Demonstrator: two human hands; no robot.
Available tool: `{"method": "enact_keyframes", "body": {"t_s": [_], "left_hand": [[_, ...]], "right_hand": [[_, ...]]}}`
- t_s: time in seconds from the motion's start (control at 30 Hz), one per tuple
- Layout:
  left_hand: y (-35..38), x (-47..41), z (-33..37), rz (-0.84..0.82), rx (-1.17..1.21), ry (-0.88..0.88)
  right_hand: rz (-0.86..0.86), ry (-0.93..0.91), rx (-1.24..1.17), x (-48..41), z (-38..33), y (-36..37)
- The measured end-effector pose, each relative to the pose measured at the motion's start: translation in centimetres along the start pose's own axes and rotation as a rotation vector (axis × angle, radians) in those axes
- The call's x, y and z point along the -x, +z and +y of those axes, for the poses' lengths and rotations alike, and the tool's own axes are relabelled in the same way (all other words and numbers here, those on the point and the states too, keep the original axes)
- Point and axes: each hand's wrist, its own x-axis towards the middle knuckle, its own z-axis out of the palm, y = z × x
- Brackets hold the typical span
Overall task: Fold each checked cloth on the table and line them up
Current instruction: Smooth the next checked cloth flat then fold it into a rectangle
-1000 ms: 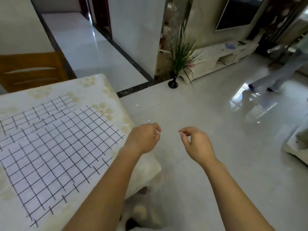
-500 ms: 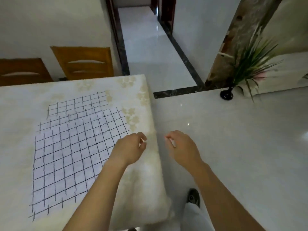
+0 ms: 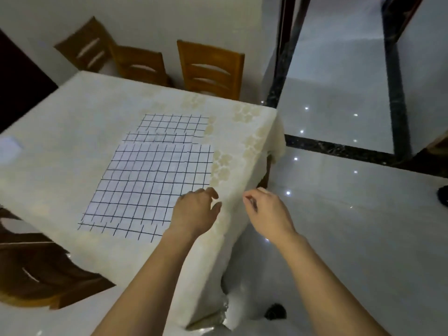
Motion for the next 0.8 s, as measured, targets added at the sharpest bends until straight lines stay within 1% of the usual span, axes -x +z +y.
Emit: {"method": "enact_keyframes", "body": {"t_s": [0.1,0.2,0.3,0.5,0.63,0.8], "left_hand": [[-0.3,0.5,-0.8,0.008,-0.005,-0.087],[-0.4,0.5,-1.6,0.003,-0.023,-0.186],[0.0,0.5,-1.5,-0.044,0.009,-0.267],[0.9,-0.5,-2.6,-0.124,0.078,-0.390],[0.5,-3.7,-4.3,-0.148,0.108,-0.435],[-0.4,-8.6,-5.9,-0.151,0.186,-0.419]], "right_hand": [[-0.046,-0.109,0.024,-1.2,-0.9,0.0],[-0.101,-0.168,0.046,-2.5,-1.5,-0.5],[-0.174,-0.226,0.084,-4.4,-1.0,-0.9],[-0.268,-0.272,0.126,-8.2,-2.0,-0.7],[-0.293,-0.292,0.157,-11.5,-2.8,0.3],[-0.327,-0.315,0.275,-16.3,-2.9,0.4]]}}
